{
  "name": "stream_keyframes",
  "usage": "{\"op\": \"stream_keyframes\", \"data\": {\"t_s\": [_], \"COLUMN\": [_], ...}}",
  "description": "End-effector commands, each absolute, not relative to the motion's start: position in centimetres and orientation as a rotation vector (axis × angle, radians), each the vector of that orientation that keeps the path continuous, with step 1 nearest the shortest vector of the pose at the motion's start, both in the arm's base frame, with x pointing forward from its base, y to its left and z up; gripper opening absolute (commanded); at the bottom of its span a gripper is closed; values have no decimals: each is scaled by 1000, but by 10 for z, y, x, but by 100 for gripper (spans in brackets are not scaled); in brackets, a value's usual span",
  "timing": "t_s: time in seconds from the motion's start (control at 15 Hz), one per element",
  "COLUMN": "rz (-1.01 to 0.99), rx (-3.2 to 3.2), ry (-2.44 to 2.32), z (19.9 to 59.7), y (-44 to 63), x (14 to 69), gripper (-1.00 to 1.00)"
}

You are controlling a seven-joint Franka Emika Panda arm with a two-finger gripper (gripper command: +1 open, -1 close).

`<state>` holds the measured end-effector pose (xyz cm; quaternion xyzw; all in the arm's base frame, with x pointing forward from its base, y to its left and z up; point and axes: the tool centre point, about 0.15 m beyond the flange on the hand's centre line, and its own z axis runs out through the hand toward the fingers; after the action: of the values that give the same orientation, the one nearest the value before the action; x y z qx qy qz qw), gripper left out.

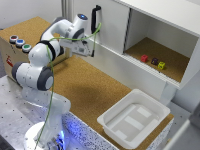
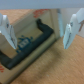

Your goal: Turn on the blue light

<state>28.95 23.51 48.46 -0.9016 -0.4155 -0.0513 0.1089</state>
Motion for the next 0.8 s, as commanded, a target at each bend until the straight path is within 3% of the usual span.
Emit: {"op": "stream_keyframes", "data": {"t_s": [0.0, 0.47, 0.73], "rz": [-27, 59, -10], "rx": [-2673, -2392, -2281], "ry": [-1486, -1853, -2089], "z": [541, 551, 552], "y": [337, 457, 503], "x": [244, 182, 157], "gripper": [100, 100, 100]}}
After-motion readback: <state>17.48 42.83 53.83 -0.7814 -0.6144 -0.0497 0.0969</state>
